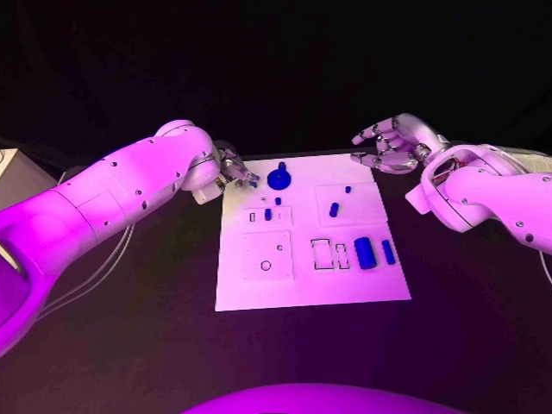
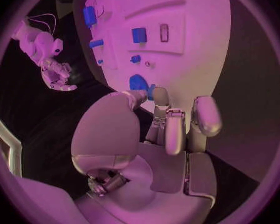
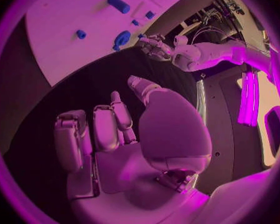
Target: Assemble the parts on the task board
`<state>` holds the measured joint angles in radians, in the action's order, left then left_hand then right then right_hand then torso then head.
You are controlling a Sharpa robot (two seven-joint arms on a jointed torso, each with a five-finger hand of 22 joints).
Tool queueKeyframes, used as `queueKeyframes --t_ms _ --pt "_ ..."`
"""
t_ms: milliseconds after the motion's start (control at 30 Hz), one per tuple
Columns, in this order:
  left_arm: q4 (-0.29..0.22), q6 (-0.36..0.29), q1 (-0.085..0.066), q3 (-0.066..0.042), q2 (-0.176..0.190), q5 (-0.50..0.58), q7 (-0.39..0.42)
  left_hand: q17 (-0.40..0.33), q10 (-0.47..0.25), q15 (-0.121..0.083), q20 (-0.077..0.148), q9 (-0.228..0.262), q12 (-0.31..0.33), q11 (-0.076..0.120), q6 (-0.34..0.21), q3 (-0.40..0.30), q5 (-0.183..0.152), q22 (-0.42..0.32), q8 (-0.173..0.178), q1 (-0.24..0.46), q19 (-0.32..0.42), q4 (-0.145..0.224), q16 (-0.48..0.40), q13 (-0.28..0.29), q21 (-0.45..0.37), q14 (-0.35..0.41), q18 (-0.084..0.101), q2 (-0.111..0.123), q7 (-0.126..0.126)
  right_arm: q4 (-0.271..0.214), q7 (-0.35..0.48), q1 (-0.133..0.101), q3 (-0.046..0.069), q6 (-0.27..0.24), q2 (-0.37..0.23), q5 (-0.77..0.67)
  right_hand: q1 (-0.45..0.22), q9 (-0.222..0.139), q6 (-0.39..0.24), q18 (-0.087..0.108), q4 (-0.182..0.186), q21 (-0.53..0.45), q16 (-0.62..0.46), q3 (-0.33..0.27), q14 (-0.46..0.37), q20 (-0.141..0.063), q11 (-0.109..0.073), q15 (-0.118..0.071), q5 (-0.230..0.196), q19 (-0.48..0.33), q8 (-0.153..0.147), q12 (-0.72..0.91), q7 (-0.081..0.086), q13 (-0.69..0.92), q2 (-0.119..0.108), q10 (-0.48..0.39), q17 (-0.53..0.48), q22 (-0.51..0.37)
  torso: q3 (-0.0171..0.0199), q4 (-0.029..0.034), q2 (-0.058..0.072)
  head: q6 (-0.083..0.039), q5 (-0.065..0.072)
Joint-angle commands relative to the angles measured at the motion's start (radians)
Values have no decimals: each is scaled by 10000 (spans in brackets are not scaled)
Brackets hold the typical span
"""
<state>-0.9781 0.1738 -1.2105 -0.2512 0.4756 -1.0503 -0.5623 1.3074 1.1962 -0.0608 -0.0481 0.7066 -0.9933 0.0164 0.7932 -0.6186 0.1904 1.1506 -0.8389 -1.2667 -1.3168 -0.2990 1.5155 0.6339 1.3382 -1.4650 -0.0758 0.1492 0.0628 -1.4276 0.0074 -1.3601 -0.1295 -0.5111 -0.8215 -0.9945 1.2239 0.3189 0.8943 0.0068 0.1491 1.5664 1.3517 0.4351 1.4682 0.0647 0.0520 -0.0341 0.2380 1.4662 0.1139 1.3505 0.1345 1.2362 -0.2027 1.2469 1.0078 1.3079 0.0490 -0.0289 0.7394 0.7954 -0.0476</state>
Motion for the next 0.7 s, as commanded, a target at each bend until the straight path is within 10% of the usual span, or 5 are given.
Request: queueKeyframes --t_ms 33,300,700 --pt "-371 -74 -7 0 168 302 43 1734 94 -91 49 264 -62 -15 -37 -1643 33 23 -58 147 -32 1583 39 17 52 -786 -146 15 -46 10 27 0 6 130 -4 -77 -97 16 -24 -68 63 44 -24 -2 1 63 46 80 -17 1046 -39 -20 61 10 -11 -2 12 2629 6 14 -41 2 -23" --pt "-1767 -547 94 169 930 448 -52 1804 204 -111 68 281 -105 9 27 -2052 56 151 -120 404 -116 1892 80 55 126 -812 -122 129 -65 42 15 10 3 150 -57 -73 -97 16 -24 -68 63 44 -24 -2 1 63 46 80 -17 1046 -39 -20 61 10 -11 -2 12 2629 -9 75 -155 64 -56" --pt "-3486 -1760 719 342 1952 -158 155 1832 373 -128 83 282 -222 35 113 -2303 54 327 -165 612 -231 2064 96 203 229 -824 -87 193 -92 149 34 35 0 113 -124 -71 -115 21 -14 -68 76 44 -22 -6 4 66 47 82 -14 1046 -43 -15 61 14 -10 8 29 2629 -58 206 -355 168 -72"
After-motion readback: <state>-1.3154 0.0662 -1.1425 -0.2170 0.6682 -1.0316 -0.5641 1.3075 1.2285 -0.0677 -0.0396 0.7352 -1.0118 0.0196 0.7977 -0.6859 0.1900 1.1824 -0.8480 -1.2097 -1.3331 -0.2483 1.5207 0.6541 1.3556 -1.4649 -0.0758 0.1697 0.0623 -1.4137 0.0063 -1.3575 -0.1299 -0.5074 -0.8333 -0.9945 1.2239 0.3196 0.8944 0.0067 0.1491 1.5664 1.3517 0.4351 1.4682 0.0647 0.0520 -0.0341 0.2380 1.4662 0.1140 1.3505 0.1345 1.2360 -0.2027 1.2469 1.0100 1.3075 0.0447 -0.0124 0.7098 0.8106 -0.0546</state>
